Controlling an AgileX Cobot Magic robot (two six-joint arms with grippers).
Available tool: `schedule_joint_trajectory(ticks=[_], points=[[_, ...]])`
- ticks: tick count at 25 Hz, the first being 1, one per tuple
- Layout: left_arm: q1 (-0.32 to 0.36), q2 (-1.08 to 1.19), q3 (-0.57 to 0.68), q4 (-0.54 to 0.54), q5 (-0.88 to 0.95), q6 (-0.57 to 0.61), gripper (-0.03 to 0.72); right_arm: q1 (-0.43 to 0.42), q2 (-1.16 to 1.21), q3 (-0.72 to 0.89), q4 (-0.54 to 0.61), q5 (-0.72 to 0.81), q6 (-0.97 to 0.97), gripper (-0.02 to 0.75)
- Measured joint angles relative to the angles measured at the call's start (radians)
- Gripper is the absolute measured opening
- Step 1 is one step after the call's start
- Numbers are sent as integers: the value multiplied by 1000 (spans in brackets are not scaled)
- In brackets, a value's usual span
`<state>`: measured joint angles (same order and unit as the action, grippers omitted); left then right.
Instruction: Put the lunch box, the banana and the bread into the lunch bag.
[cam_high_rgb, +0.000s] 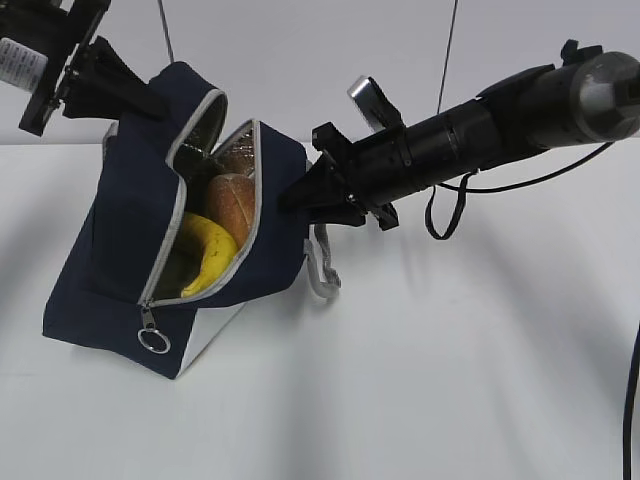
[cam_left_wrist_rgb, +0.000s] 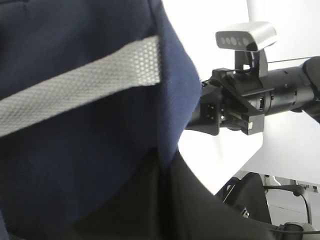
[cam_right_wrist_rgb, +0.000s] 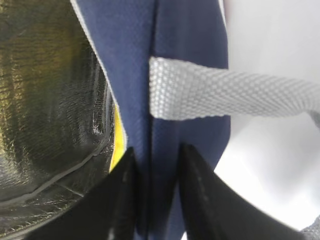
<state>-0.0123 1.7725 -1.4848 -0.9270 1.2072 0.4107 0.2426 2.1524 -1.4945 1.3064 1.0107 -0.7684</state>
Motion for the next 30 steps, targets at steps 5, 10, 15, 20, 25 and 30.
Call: schedule_joint_trajectory(ticks=[5,10,15,20,25,30], points=[[0,0,0,0,0,0,-1,1,4,-31,2,2,-7,6],[0,0,0,-23,0,0,-1,1,4,-101,-10,46,-10,-5],[-2,6,0,-91,-7,3,-1,-11,2,-204,-69,79,33,-5],[-42,8,0,-135,-107,3,-1,-38,-5,-320,-188,110,114,-6],[-104,10,0,-172,-232,7,-1,-56,-5,-441,-322,132,215,-6],[-130,70,0,-299,-278,42,-1,-59,-5,-517,-429,144,290,-6]])
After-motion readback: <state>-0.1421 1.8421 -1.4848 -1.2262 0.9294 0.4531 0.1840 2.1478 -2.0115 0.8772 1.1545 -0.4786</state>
